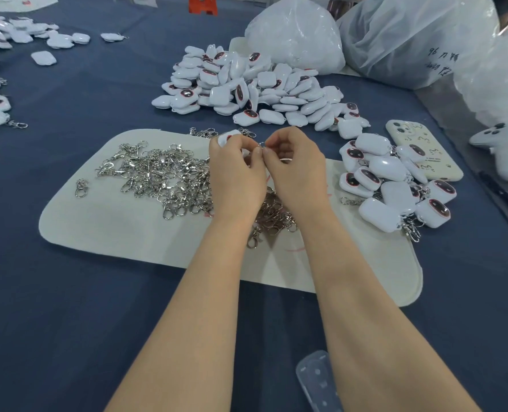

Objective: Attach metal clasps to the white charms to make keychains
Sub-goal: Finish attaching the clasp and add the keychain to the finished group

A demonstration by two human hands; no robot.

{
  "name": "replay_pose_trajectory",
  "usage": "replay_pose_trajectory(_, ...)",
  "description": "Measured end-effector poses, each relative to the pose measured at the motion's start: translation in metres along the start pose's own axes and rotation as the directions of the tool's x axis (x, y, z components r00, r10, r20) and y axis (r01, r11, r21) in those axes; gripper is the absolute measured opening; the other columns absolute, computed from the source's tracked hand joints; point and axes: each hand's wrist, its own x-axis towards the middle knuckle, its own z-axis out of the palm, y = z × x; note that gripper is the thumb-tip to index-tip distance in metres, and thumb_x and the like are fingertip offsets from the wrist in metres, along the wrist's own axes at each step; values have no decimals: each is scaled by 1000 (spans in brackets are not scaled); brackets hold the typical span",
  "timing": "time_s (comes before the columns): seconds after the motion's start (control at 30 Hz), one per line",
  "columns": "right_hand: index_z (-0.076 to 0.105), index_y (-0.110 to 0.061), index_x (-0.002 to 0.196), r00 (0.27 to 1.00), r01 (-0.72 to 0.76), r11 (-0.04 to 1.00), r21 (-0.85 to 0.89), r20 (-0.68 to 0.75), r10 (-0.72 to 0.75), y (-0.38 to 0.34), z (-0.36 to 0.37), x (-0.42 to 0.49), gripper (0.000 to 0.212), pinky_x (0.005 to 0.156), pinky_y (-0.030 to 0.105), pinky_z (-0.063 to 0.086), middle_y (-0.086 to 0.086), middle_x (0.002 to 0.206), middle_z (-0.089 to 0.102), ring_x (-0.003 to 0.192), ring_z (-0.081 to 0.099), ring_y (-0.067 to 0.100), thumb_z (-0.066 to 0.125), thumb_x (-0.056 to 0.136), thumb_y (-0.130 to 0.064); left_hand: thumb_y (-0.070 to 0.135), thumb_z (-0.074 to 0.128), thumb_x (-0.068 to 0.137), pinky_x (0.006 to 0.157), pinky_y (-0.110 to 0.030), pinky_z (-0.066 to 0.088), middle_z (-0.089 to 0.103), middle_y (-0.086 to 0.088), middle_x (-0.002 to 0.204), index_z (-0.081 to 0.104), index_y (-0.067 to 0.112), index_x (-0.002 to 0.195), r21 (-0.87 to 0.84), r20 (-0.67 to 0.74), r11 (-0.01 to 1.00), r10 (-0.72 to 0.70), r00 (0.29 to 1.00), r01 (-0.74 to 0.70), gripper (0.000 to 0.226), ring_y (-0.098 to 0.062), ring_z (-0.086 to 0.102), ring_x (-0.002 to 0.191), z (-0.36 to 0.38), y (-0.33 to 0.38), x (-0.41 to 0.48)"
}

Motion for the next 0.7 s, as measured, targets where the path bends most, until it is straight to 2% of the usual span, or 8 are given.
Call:
replay_pose_trajectory(0.1, 56, -15, 86, 999, -8, 1000, -13, 52, 9, 1, -1, 1, 12, 68, 9, 42, -14, 75, 55, 70, 52, 0, 61, 84, -4, 11, 54, 92, 71, -10, 32, 45, -3, 107, 62, 10, 92, 26, -10, 1000, 12, 1000, -12, 8, 2, 44, 70, -2, -1, 1)
replay_pose_trajectory(0.23, 51, -16, 86, 994, 11, 999, -42, 112, -6, 4, -3, 1, 15, 70, 14, 43, -11, 79, 54, 76, 51, 7, 60, 85, -4, 12, 55, 92, 79, -14, 38, 51, -6, 109, 62, 12, 92, 42, 23, 999, 15, 1000, -16, 7, -7, 46, 78, -3, -2, 2)
replay_pose_trajectory(0.33, 51, -16, 85, 993, 44, 998, -46, 107, -39, 6, -3, 0, 14, 71, 19, 45, -4, 84, 55, 80, 50, 10, 58, 86, -4, 13, 55, 92, 72, -8, 32, 55, -7, 108, 59, 16, 87, 49, 35, 999, 19, 999, -20, 8, -1, 44, 73, -4, -2, 3)
replay_pose_trajectory(0.47, 47, -23, 78, 993, 75, 997, -33, 91, -72, 5, -4, -1, 23, 68, 19, 43, -6, 80, 53, 77, 50, 12, 56, 85, -2, 11, 57, 91, 68, -2, 33, 64, -7, 103, 64, 15, 87, 7, 78, 999, 38, 996, -38, 9, -2, 50, 74, -9, -3, 6)
replay_pose_trajectory(0.57, 45, -28, 77, 994, 62, 998, 7, 95, -63, 3, -6, -2, 29, 74, 23, 46, -6, 82, 55, 86, 58, 16, 56, 85, -3, 11, 59, 90, 72, -14, 40, 64, 5, 87, 62, 20, 82, -60, 115, 998, 27, 993, -20, 12, -6, 55, 75, -11, -2, 8)
replay_pose_trajectory(0.63, 48, -22, 82, 991, 77, 997, 23, 110, -79, 2, -7, -2, 21, 76, 24, 49, -2, 87, 57, 90, 59, 14, 54, 87, -2, 11, 60, 90, 75, -20, 46, 61, 11, 78, 63, 19, 82, -108, 130, 994, 9, 991, 5, 12, -6, 57, 73, -13, -1, 9)
replay_pose_trajectory(0.7, 48, -17, 85, 989, 96, 995, 26, 107, -99, 2, -6, -2, 16, 76, 24, 49, -5, 84, 57, 87, 60, 14, 53, 88, -2, 11, 61, 90, 79, -26, 50, 61, 13, 76, 63, 19, 82, -144, 140, 989, -7, 990, 27, 12, -10, 59, 75, -14, -1, 9)
